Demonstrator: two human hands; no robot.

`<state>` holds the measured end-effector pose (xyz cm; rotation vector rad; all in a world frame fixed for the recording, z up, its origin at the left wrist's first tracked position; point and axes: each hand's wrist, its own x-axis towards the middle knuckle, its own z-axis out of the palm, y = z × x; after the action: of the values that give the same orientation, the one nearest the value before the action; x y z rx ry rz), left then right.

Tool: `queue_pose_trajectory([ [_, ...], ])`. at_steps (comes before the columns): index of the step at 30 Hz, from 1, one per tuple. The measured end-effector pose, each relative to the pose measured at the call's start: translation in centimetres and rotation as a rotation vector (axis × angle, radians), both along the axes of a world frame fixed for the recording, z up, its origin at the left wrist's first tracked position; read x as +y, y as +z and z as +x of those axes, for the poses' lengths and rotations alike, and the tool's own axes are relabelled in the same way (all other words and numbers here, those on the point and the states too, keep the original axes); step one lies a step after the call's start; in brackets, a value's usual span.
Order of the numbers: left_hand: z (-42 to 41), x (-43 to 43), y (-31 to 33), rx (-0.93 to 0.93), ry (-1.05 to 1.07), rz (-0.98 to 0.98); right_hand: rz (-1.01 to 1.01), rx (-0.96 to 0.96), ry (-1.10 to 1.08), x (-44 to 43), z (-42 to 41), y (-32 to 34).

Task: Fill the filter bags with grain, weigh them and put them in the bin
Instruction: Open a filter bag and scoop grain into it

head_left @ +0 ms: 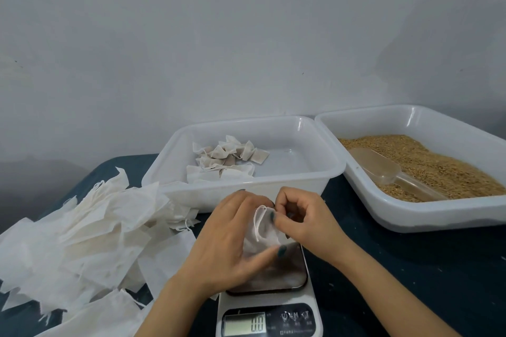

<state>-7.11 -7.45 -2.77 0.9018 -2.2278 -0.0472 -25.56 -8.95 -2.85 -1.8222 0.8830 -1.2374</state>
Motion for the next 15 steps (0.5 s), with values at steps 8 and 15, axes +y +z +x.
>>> queue_pose_trajectory([
  [8,0.2,-0.3,-0.2,-0.058,0.129,-0.080,-0.113,0.070,-0.047,0.5,0.1,0.2],
  [15,0.9,-0.3,-0.3,0.004,0.152,0.089,-0.486,0.218,-0.240,1.2,0.3,0.5],
])
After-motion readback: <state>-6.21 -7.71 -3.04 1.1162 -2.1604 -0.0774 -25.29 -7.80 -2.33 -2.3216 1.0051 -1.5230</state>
